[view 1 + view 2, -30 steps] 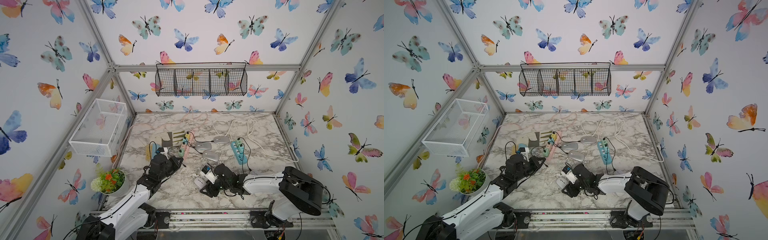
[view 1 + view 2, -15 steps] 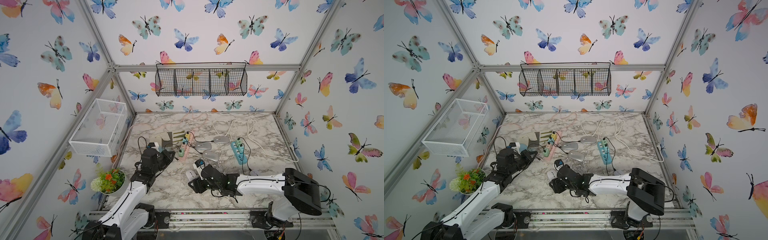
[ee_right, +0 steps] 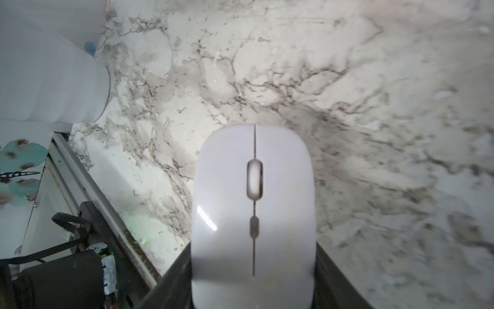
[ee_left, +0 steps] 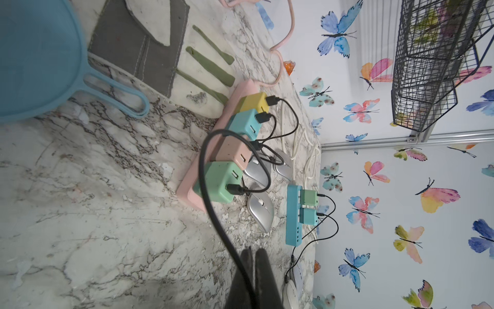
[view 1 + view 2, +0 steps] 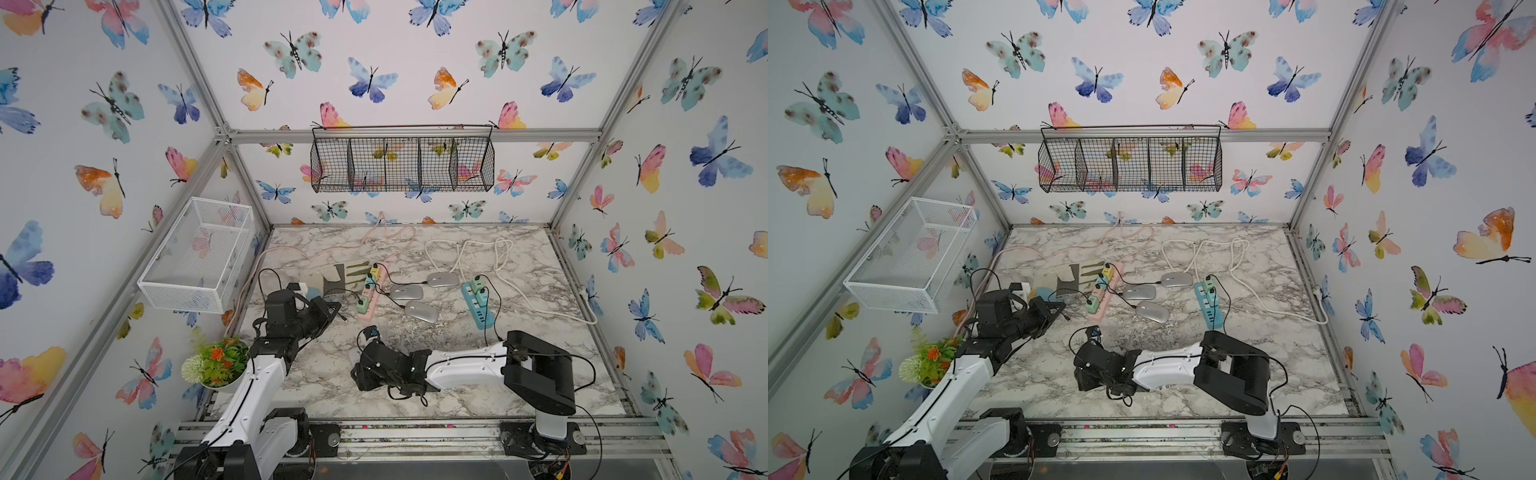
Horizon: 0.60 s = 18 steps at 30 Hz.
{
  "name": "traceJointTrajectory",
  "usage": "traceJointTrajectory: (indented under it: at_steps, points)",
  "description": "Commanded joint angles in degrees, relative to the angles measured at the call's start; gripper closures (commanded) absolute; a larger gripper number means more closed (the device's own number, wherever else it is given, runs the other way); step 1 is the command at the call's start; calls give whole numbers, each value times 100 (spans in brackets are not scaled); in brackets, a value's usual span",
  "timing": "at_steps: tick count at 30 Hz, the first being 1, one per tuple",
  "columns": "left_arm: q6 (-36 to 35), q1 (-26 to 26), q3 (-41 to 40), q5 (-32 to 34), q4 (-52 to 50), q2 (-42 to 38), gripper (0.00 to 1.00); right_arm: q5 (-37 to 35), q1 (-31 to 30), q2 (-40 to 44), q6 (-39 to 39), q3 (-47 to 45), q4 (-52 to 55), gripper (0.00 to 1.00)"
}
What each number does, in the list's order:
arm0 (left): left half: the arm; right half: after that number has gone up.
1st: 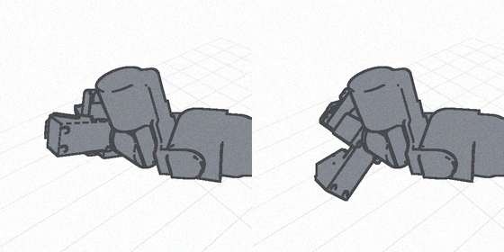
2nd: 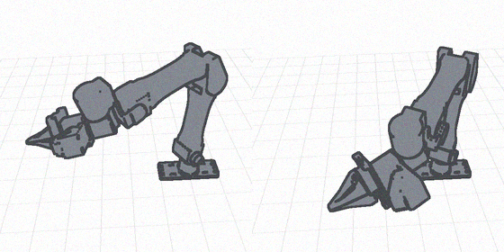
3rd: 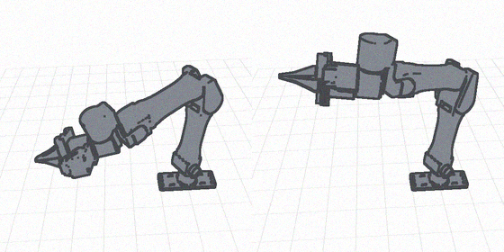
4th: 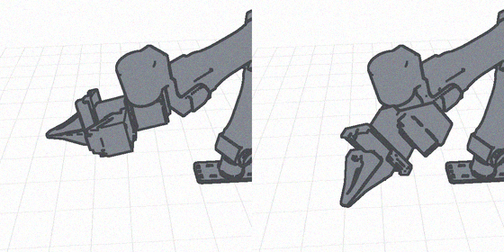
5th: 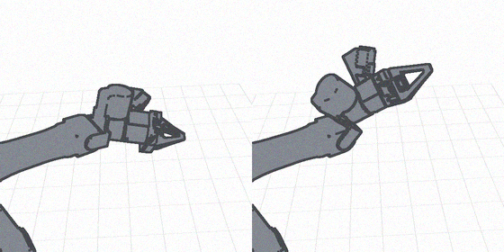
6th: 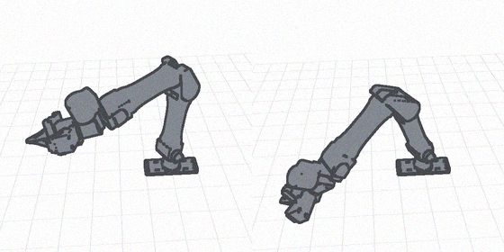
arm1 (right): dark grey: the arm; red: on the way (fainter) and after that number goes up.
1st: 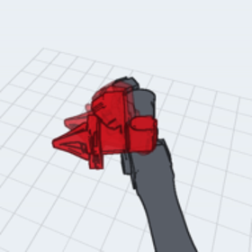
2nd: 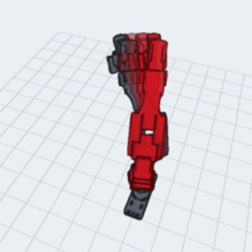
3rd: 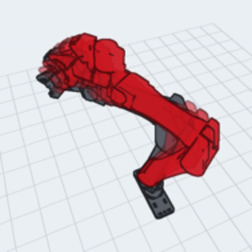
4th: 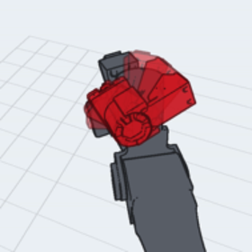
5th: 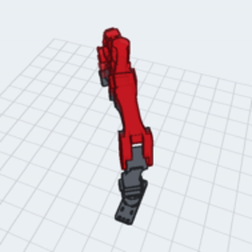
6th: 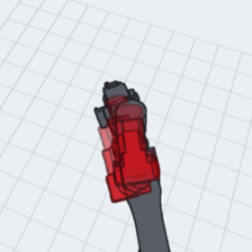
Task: Unplug the wireless mouse
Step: Place the mouse at the center of the board.
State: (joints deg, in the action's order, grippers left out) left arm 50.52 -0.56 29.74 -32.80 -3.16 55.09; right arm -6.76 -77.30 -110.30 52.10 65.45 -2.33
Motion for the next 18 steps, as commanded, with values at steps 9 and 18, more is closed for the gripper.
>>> traceJointTrajectory:
  at_steps: [9,18]
  points:
    - [-583,860,216,-903,-822,-114,100,-522,-198,-1025,732,1268,445,94]
    - [-797,1018,183,-1089,-985,-85,100,-519,-198,-1440,833,1602,674,66]
